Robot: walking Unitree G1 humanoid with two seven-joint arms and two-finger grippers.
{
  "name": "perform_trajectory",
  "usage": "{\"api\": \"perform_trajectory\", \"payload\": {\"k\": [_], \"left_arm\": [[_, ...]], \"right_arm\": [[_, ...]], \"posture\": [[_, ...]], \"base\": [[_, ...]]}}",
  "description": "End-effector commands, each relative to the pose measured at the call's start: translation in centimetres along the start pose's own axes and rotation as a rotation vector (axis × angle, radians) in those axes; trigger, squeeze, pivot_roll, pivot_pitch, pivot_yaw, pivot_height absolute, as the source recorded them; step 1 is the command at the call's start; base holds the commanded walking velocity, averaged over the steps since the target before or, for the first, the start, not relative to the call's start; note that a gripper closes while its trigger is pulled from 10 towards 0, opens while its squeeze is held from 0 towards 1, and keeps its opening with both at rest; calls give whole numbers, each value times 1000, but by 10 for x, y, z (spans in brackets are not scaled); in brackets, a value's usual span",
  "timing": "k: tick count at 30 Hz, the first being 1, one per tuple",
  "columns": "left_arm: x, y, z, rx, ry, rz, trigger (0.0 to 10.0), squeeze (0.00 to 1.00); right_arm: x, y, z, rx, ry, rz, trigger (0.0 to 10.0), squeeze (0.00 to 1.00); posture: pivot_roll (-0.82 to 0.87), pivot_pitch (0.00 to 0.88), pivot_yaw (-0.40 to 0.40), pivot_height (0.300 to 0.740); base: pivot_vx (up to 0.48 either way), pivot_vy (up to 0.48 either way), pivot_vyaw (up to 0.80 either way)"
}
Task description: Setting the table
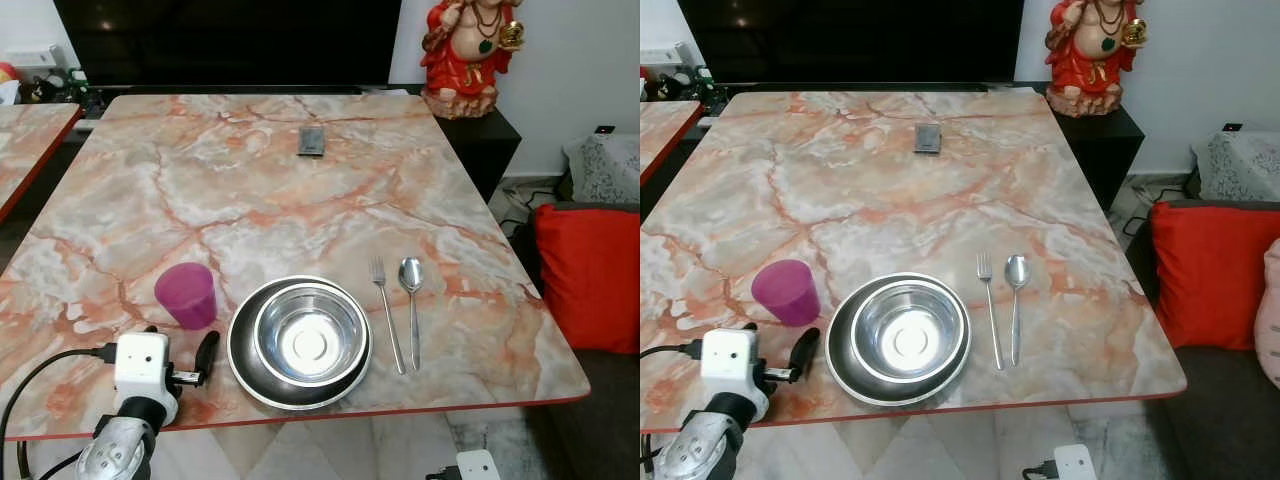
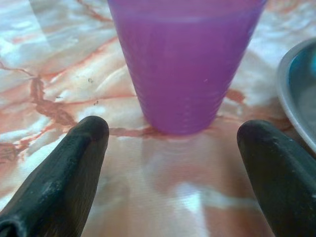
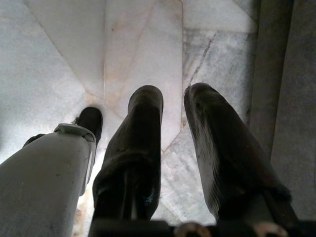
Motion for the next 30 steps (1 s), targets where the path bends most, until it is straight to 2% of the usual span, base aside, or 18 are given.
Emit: {"api": "perform_trajectory", "payload": {"k": [1, 6, 11, 23, 30], "left_arm": [[4, -1, 5, -3, -20, 14, 10000, 0], [1, -5, 14, -25, -18, 17, 10000, 0], [-11, 3, 29, 10, 10, -6, 10000, 0], [0, 12, 30, 88, -44, -14, 10000, 0], [1, 8, 33, 95, -52, -5, 10000, 0]], "right_arm": [[-9, -1, 1, 0, 29, 12, 10000, 0], [-9, -1, 1, 0, 29, 12, 10000, 0], [-10, -2, 1, 0, 32, 12, 10000, 0], [-10, 1, 2, 22, 31, 36, 10000, 0], [-10, 2, 2, 30, 34, 55, 10000, 0]], "posture": [[52, 126, -43, 740], [53, 124, -41, 740], [51, 123, -39, 740], [52, 104, -35, 740], [55, 93, -31, 740]], "base": [[0, 0, 0], [0, 0, 0], [0, 0, 0], [0, 0, 0], [0, 0, 756]]}}
Point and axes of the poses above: a point about 5 cm out from each wrist's last joint towards the gripper, its own z axis pointing back from the gripper into the wrist, its own x axis along the axis of the wrist's last joint, y = z × x, the point moved 6 cm from there along -z, pointing out of the wrist towards the gripper, and after that the axes turned 6 degrees about -z, right-handed, at the moved point
